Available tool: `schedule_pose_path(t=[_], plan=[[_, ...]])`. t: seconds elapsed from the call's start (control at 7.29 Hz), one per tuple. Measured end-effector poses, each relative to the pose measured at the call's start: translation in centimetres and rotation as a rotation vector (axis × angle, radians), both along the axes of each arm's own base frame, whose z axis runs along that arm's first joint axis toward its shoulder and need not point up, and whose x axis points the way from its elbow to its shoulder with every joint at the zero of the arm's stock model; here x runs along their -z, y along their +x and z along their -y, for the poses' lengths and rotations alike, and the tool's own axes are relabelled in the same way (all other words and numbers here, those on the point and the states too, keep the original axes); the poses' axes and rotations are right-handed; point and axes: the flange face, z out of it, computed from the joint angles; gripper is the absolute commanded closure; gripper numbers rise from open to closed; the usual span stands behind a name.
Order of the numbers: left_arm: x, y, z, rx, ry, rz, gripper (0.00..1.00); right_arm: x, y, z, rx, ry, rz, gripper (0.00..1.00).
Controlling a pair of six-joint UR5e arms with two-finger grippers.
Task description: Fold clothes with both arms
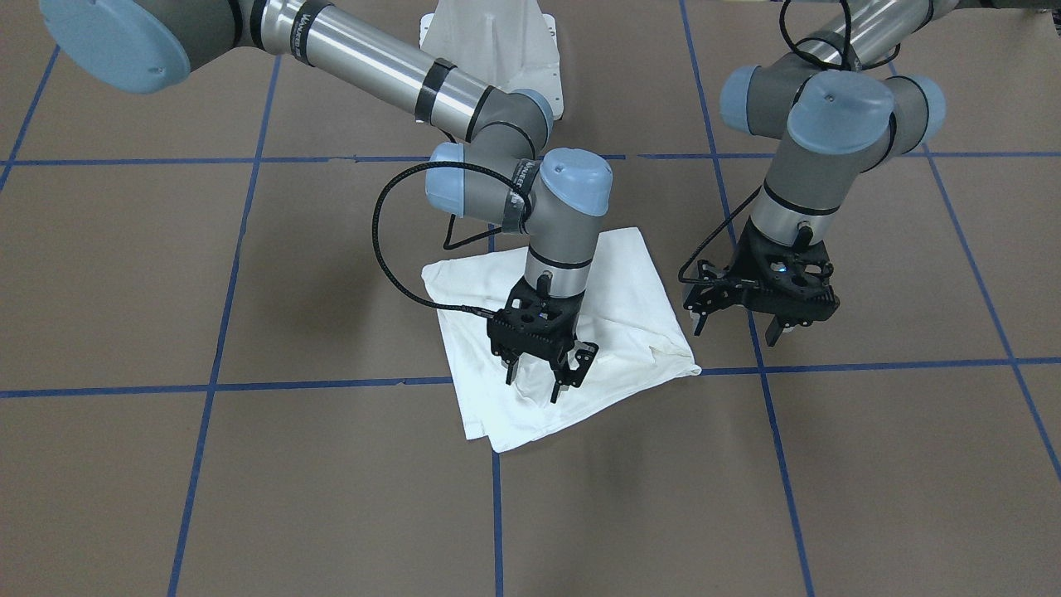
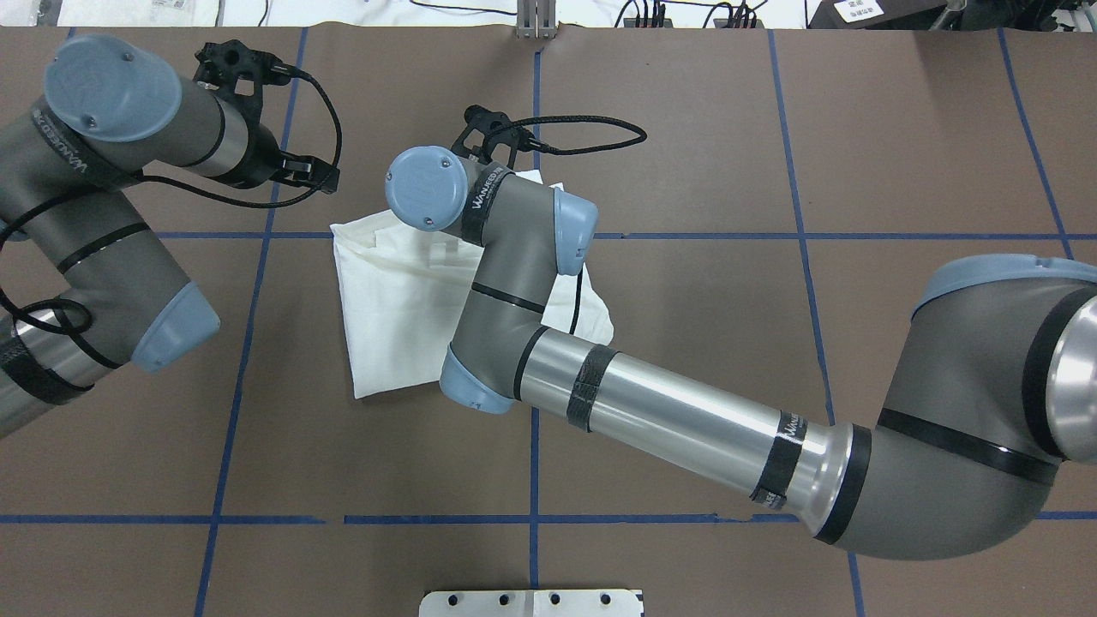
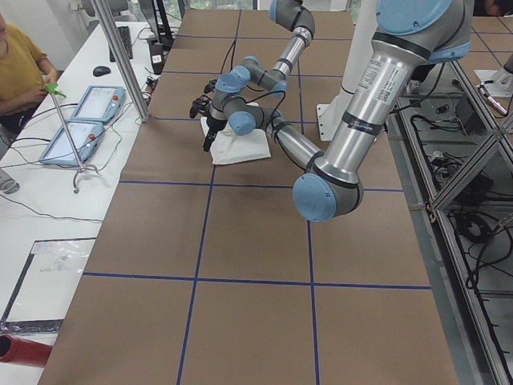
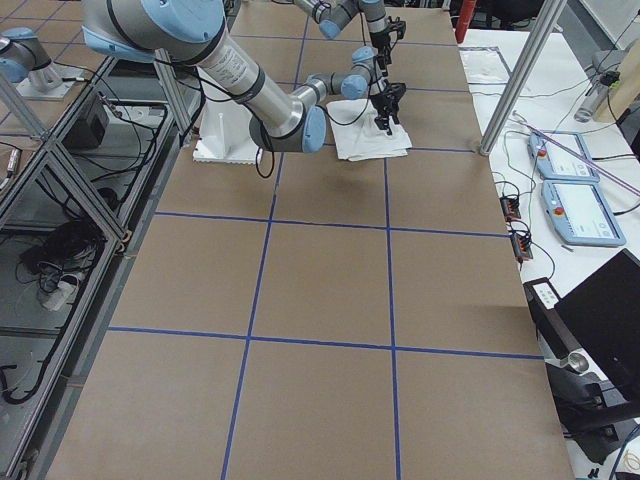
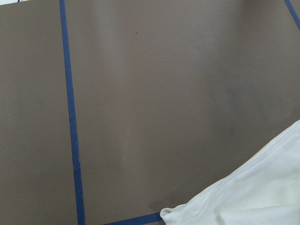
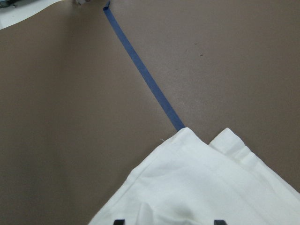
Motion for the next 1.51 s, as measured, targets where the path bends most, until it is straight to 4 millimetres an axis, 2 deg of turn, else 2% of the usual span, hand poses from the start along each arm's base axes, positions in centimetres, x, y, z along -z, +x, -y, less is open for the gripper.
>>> schedule_pose_path(t=[0.27,0.55,0.82,1.23,1.37,1.51], plan=[[0.1,-0.5,-0.5,0.002,0.003,-0.007,0.00,-0.1,-0.6,-0.1,-0.010,-0.015,-0.003,1.00],[0.1,-1.1,-1.2,0.003,0.006,-0.011,0.00,-0.5,-0.9,-0.2,-0.012,-0.024,-0.007,1.00],[-0.1,-1.3,-1.4,0.002,0.004,-0.010,0.00,0.2,-0.7,0.1,0.005,-0.007,-0.018,1.00],[-0.4,-1.3,-1.5,0.003,0.002,-0.007,0.00,0.8,1.7,2.7,0.064,0.041,-0.158,1.00],[-0.6,-1.4,-1.5,0.003,0.000,-0.005,0.00,0.9,2.3,3.3,0.073,0.056,-0.214,0.01],[-0.8,-1.4,-1.6,0.001,-0.003,-0.004,0.00,0.8,2.5,3.5,0.072,0.072,-0.244,0.00]])
